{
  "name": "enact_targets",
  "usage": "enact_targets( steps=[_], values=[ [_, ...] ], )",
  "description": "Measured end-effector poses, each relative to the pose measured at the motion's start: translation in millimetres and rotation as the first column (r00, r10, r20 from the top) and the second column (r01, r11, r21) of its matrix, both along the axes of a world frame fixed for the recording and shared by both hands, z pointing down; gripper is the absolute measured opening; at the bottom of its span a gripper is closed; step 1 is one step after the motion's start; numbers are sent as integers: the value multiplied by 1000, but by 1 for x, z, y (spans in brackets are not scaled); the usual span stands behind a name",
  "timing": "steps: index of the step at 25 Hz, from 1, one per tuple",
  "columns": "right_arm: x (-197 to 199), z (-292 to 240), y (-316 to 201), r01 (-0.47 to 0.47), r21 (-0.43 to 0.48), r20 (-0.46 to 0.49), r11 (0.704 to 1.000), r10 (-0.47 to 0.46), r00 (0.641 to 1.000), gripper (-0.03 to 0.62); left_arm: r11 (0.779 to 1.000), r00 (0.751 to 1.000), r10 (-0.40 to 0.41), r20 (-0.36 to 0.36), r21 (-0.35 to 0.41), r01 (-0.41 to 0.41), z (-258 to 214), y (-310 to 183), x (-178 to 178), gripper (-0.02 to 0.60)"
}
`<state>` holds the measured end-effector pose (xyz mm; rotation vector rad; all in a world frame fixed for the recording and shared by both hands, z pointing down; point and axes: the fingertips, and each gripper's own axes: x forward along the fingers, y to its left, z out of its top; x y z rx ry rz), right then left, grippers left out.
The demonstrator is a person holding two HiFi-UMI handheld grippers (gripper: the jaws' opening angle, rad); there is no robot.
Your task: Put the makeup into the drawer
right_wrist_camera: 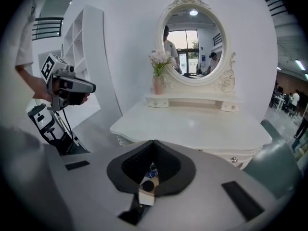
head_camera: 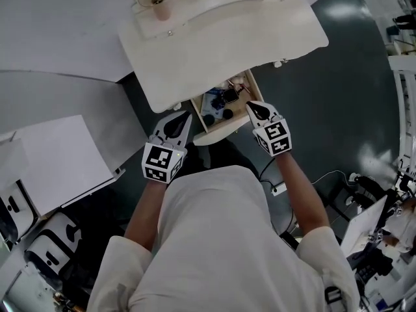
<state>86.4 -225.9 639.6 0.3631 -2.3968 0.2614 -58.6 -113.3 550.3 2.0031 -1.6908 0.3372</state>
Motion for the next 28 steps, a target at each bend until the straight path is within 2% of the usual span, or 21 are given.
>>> enact_targets(
  steps=[15,23,28],
  values=[
    [29,-86,74,-146,152,97,978,132,987,28,994,997,79,14,76,-80,-32,86,12,25],
    [69,-118,106,-251,168,155,953,225,962,28,989,995,101,0,109,-100,-51,108,21,25],
    [95,-128,118,-272,176,174,946,242,954,28,989,995,97,-2,115,-96,-57,118,38,25]
  ],
)
